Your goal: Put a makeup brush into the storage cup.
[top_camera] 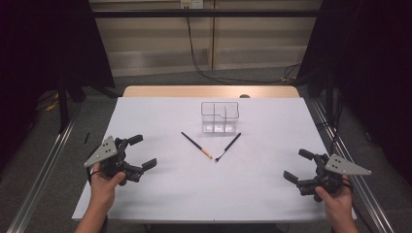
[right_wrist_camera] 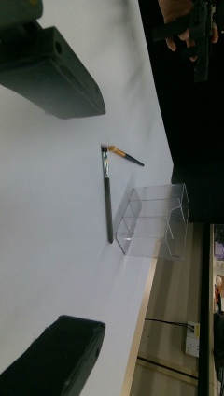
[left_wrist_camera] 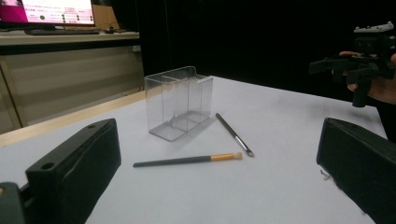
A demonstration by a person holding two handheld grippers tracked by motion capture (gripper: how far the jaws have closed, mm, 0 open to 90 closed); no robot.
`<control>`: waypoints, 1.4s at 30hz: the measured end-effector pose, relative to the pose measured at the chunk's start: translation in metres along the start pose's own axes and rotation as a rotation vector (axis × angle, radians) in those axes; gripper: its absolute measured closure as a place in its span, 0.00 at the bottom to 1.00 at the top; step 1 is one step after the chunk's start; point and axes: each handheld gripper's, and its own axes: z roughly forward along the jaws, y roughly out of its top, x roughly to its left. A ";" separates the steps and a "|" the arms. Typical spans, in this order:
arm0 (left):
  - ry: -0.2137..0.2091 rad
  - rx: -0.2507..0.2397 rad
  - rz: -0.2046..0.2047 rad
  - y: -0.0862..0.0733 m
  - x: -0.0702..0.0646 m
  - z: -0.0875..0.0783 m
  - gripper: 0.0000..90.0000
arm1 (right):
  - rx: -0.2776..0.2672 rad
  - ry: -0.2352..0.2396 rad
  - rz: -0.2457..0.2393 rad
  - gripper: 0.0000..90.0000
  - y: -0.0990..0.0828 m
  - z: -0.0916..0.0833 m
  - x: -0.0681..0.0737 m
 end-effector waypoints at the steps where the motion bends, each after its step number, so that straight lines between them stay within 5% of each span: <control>1: -0.009 -0.013 0.000 0.003 0.002 0.006 0.00 | 0.001 -0.002 0.000 0.00 0.000 0.000 0.000; 15: -0.014 -0.022 -0.020 0.006 0.007 0.037 0.00 | -0.004 -0.003 0.003 0.00 0.000 -0.001 -0.001; 42: -0.015 0.009 0.014 0.008 0.022 0.104 0.00 | -0.008 0.004 -0.004 0.00 0.000 -0.003 -0.002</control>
